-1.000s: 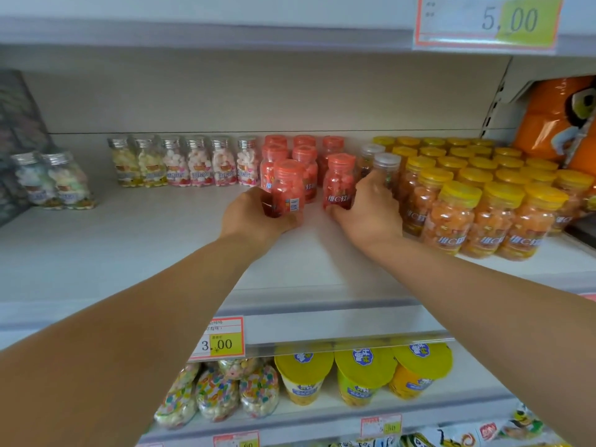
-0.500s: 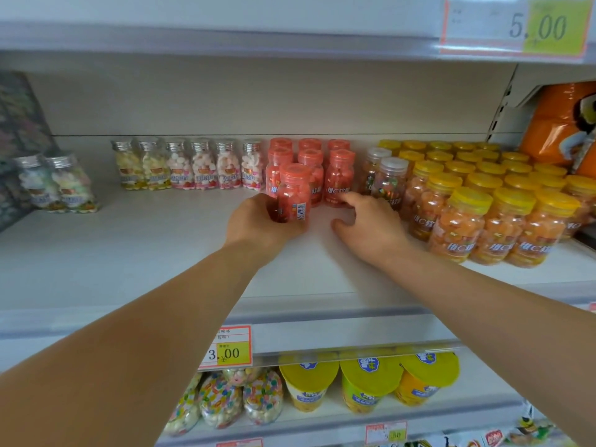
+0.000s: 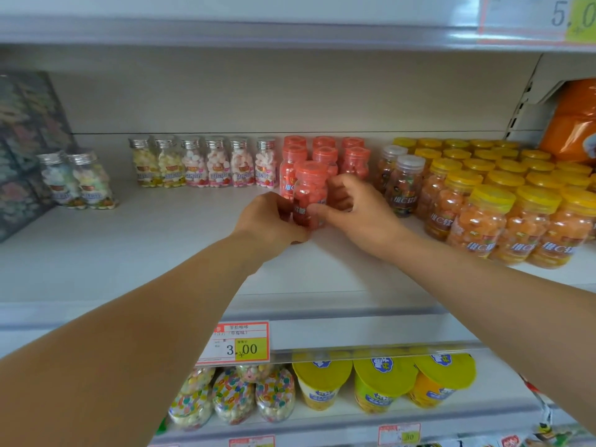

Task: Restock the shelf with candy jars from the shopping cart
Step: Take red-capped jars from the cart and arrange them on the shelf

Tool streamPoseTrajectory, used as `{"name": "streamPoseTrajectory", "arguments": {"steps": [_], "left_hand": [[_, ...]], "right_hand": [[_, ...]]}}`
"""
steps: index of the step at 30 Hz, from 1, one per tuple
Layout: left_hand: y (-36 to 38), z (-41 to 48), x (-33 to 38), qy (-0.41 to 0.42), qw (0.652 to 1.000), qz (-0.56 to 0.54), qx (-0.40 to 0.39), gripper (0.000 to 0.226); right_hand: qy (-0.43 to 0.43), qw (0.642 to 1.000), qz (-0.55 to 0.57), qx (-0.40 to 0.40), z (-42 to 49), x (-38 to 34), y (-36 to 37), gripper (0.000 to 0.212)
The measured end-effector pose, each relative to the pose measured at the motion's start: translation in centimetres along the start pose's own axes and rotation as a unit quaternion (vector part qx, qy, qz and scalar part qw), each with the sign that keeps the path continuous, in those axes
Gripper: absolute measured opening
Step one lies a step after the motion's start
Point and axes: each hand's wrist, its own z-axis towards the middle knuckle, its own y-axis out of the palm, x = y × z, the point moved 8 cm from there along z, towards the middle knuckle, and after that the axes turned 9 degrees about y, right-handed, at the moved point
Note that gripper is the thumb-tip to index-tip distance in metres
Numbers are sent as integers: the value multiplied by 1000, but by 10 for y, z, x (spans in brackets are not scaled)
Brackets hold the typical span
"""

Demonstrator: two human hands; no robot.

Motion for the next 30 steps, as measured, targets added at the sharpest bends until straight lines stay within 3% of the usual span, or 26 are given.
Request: {"name": "streamPoseTrajectory", "arguments": {"steps": [8,13,22,27,30], "left_hand": [[-19,3,-9,-8,999,13,51,31],[-26,-2,-7,2,997,24,77,24],[-30,-3,-5,10,996,37,80,22],[-44,-19,-4,8,996,48,81,24],[-69,-46,11,61,980,136,132,23]], "right_hand": [[15,1000,25,5,10,-1,8,42],[34,997,64,26,16,2,16,25],[31,999,24,30,16,1,18,29],[61,995,-19,76,1,-3,1,19],[25,996,-4,81,-19,-29,4,11]]}}
